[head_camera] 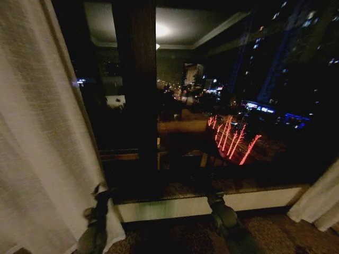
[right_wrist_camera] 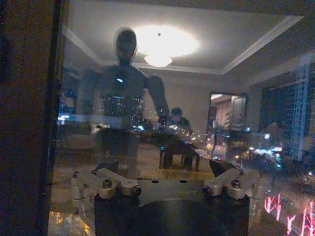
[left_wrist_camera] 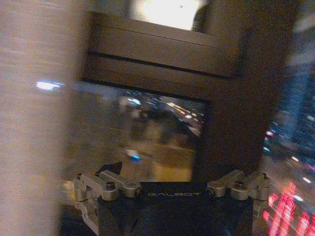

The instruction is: Open the curtains by pulling them apart, changing their state from closed to fully open.

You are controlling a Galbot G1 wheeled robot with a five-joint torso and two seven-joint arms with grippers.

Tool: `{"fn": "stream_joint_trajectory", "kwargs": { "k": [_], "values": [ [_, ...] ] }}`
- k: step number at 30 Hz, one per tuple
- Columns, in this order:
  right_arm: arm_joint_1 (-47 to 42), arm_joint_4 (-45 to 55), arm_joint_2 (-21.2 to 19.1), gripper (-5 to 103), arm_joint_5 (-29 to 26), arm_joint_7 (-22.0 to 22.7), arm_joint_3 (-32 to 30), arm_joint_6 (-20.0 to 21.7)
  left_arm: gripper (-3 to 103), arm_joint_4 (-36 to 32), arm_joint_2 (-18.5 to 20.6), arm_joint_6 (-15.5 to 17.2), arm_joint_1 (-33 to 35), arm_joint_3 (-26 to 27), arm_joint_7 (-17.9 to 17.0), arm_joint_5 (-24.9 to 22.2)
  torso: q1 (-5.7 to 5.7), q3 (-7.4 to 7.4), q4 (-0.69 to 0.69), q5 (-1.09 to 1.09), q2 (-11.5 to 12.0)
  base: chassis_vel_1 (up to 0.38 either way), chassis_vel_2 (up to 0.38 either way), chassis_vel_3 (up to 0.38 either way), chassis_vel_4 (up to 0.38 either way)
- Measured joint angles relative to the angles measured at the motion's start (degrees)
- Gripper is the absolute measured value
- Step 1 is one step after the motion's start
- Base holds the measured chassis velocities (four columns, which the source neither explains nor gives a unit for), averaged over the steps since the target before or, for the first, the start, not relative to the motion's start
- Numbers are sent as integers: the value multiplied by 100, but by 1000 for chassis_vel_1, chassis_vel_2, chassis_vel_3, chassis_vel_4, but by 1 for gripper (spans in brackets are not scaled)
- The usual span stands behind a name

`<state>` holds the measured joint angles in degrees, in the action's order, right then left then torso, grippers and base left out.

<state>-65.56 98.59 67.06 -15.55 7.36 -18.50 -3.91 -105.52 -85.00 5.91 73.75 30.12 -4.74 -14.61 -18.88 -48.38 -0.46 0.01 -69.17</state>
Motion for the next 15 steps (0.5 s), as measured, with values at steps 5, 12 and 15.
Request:
{"fn": "stream_joint_trajectory", "kwargs": {
  "k": [5,12,15],
  "values": [
    [0,0,0,100,0,0,0,0,100,-128,-68,577,-343,-797,-218,354,0,0,-1,0,0,0,0,0,0],
    [0,0,0,100,0,0,0,0,100,-149,-77,687,-403,-928,-270,420,0,0,1,0,0,0,0,0,0],
    [0,0,0,100,0,0,0,0,100,-146,-37,656,-425,-898,-297,481,0,0,0,-1,0,0,0,0,0]
  ]
}}
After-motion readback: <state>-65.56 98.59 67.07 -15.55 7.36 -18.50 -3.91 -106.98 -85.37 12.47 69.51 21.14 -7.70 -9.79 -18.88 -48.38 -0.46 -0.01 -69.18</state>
